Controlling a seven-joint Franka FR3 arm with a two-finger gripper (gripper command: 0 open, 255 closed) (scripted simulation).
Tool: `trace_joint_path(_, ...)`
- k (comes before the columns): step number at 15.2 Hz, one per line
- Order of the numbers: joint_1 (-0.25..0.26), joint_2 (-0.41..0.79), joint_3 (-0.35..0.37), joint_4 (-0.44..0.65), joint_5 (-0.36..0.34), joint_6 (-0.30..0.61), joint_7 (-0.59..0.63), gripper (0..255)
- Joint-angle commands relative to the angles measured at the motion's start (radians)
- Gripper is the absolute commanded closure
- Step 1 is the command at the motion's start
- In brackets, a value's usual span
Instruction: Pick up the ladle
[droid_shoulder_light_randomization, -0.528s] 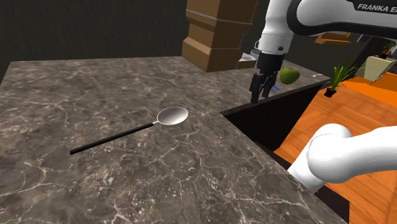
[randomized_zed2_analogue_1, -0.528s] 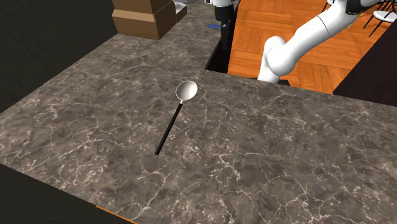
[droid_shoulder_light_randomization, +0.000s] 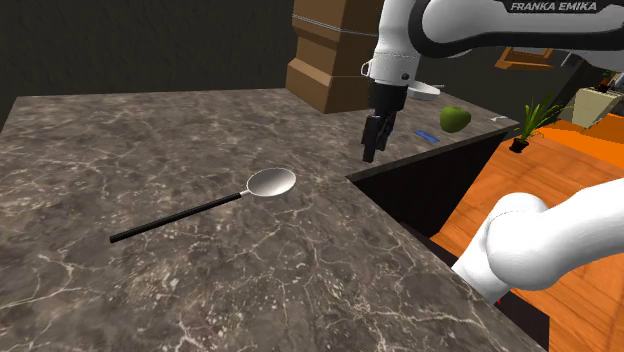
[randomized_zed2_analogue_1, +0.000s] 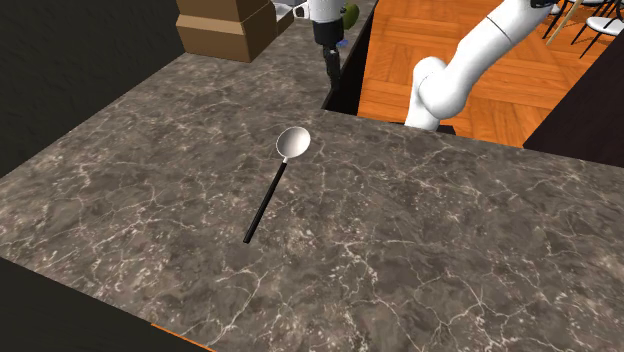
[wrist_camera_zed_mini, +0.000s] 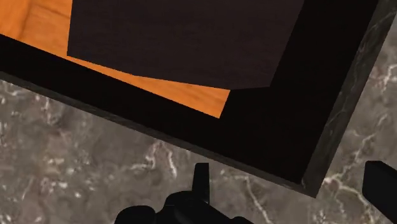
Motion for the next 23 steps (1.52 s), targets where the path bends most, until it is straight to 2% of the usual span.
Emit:
trace_joint_path(1,0.026,0.068,0.008,0.045,0.006,0.034,-0.049,0)
trace_joint_path(11,0.144,0.349,0.08,0.266,0.033,0.153,-0.262,0)
trace_joint_path(23,0.271,0.616,0.199,0.553,0.02,0.205,-0.481,0)
